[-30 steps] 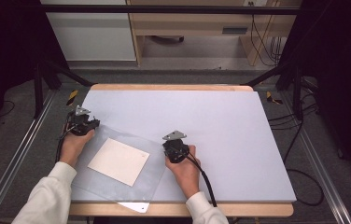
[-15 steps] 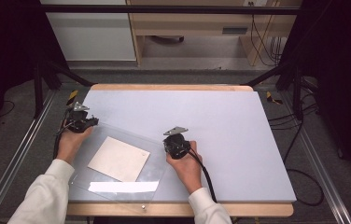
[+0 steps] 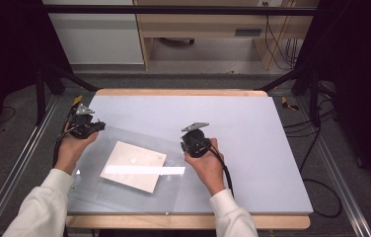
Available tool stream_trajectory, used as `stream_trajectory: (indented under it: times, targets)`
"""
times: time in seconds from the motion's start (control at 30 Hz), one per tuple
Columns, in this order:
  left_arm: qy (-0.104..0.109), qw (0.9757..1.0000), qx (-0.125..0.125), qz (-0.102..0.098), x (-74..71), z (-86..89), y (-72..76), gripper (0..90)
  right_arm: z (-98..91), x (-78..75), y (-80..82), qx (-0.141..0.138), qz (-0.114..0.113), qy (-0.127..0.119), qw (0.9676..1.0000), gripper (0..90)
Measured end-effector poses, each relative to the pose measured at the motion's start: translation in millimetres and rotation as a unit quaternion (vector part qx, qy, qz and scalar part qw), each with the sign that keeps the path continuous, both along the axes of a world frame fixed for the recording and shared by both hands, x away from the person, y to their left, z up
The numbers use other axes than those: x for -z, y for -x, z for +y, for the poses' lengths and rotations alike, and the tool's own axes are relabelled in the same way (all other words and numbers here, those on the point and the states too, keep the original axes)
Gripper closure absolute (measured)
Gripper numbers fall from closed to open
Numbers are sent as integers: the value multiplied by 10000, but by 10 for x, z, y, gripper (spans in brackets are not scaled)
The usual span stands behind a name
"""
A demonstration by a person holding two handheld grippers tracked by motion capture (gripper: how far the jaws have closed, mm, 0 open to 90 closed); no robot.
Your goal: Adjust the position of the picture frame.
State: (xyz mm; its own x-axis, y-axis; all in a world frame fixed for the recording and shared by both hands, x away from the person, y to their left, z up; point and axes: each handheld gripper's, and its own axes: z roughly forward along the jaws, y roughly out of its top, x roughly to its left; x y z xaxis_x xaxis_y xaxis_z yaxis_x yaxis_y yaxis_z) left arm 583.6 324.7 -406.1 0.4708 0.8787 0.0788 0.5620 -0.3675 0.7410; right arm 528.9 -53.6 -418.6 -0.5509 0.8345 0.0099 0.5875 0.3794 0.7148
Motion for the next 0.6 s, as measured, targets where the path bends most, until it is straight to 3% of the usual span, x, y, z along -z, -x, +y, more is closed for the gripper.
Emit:
stream_trajectory:
  times: [0.17,0.3,0.37,0.47,0.6]
  targets:
    - [49,9999,-32,-87,-163,-134,27,850,-167,-252,-119,0,12,127,9999,839]
    - [44,10000,-10,-56,-259,-281,25,850,-272,-358,-184,39,33,172,9998,839]
    - [38,10000,20,-53,-290,-376,15,849,-413,-431,-257,99,50,185,9998,839]
    - [21,10000,58,-59,-333,-601,-13,849,-571,-472,-337,198,79,210,9996,839]
    - [-19,9999,120,-44,-333,-765,-23,849,-732,-485,-413,289,124,252,9992,841]
